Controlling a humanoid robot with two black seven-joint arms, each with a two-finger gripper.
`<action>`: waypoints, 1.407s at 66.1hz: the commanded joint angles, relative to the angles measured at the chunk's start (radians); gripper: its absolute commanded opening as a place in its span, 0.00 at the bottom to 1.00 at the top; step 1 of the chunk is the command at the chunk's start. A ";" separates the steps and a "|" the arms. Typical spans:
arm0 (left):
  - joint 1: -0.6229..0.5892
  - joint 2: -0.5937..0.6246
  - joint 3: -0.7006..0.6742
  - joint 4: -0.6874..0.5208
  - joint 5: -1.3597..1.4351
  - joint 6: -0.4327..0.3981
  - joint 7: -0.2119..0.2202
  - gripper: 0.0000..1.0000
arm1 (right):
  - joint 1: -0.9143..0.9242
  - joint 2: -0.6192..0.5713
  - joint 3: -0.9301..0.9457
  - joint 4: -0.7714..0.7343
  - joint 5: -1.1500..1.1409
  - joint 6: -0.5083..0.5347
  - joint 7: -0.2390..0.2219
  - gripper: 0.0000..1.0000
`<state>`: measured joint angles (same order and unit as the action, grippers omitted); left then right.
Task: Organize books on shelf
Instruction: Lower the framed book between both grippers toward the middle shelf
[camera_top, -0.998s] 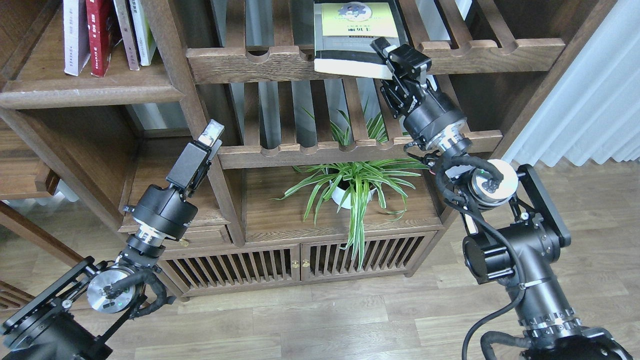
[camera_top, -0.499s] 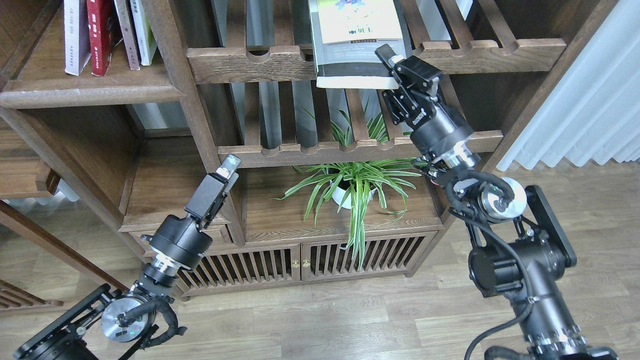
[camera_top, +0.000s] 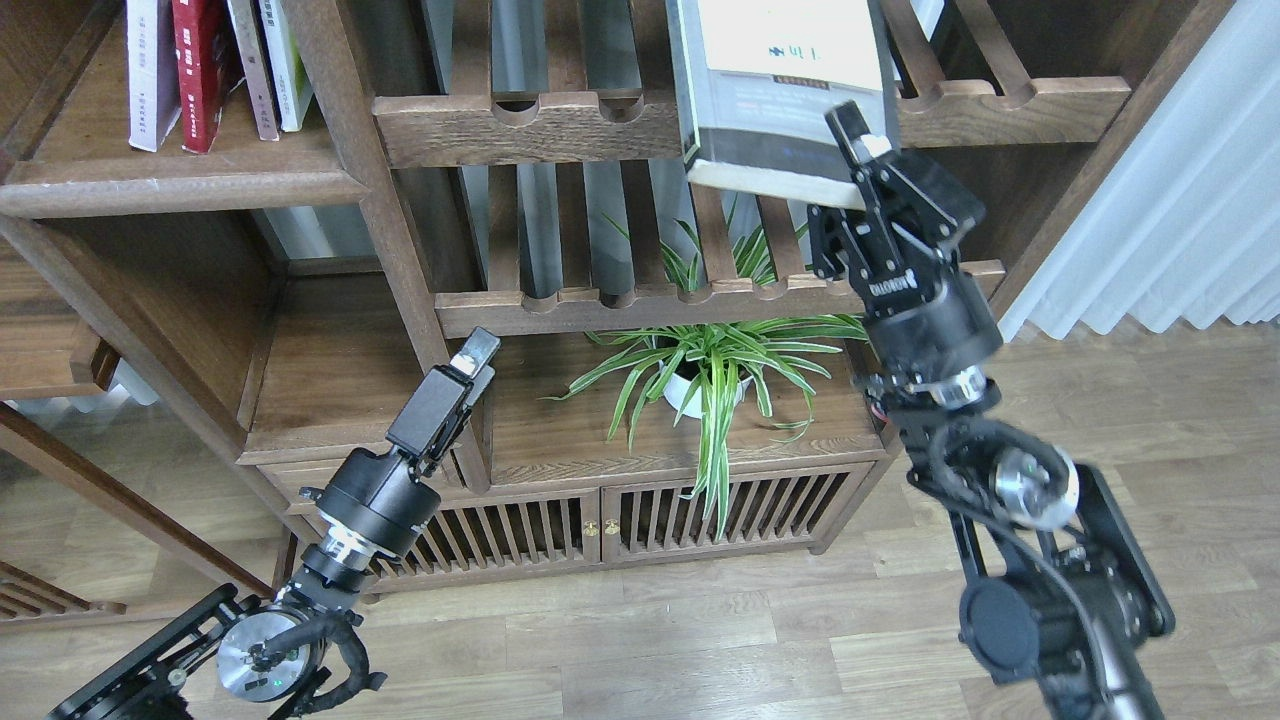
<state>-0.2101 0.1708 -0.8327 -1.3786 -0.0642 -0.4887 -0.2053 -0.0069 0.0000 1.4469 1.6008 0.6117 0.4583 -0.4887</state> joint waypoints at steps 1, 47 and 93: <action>-0.002 -0.014 0.017 -0.002 -0.022 0.000 0.001 0.99 | -0.074 0.000 -0.036 0.022 0.003 0.030 0.000 0.04; -0.141 0.302 0.262 -0.002 -0.213 0.000 -0.009 0.93 | -0.243 -0.041 -0.192 -0.024 -0.026 0.030 0.000 0.05; -0.272 0.243 0.271 -0.002 -0.217 0.000 -0.006 0.92 | -0.147 -0.029 -0.210 -0.229 -0.133 0.030 0.000 0.05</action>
<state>-0.4747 0.4380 -0.5613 -1.3806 -0.2805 -0.4887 -0.2076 -0.1737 -0.0249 1.2475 1.3860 0.4788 0.4889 -0.4887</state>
